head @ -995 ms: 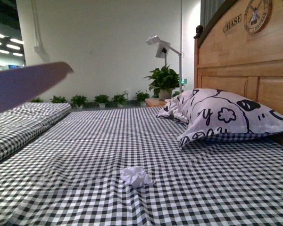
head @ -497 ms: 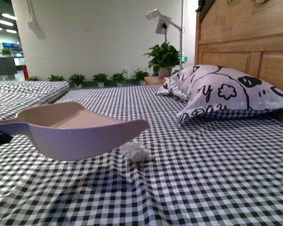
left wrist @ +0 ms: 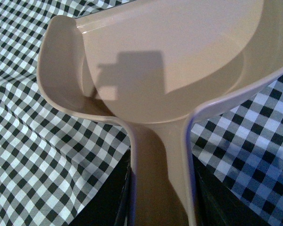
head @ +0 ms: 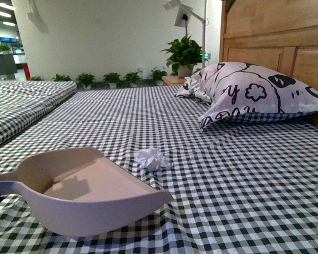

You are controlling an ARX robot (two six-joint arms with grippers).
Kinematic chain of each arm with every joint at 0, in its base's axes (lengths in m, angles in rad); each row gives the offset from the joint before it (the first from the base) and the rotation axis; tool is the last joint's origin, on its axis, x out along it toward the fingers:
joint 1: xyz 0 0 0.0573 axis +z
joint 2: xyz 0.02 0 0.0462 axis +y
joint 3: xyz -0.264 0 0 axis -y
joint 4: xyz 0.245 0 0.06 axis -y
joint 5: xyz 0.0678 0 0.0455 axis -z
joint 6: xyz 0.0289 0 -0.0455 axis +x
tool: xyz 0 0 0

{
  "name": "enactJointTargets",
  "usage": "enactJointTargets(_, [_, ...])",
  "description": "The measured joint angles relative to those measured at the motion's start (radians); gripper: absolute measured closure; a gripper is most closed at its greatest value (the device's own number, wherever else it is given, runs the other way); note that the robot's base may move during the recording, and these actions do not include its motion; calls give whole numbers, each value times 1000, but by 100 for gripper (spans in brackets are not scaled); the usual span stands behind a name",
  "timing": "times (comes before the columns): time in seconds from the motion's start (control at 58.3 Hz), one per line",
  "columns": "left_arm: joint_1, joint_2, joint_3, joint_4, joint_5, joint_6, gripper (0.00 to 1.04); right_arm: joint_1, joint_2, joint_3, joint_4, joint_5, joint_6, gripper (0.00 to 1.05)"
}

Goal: Clean up trash

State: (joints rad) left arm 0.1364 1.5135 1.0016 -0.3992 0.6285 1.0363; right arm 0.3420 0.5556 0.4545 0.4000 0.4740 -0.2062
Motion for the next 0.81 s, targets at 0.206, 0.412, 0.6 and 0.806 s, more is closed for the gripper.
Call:
enactJointTargets(0.206, [8,46,-6,39,-6,35,76,0,0,0,0,0,0,84])
enactJointTargets(0.412, [8,100,-5,87,-3,55,76,0,0,0,0,0,0,84])
enactJointTargets(0.6, [8,144,20,114,-1,69,76,0,0,0,0,0,0,84])
enactJointTargets(0.806, [10,182,51,114,-4,99,76,0,0,0,0,0,0,84])
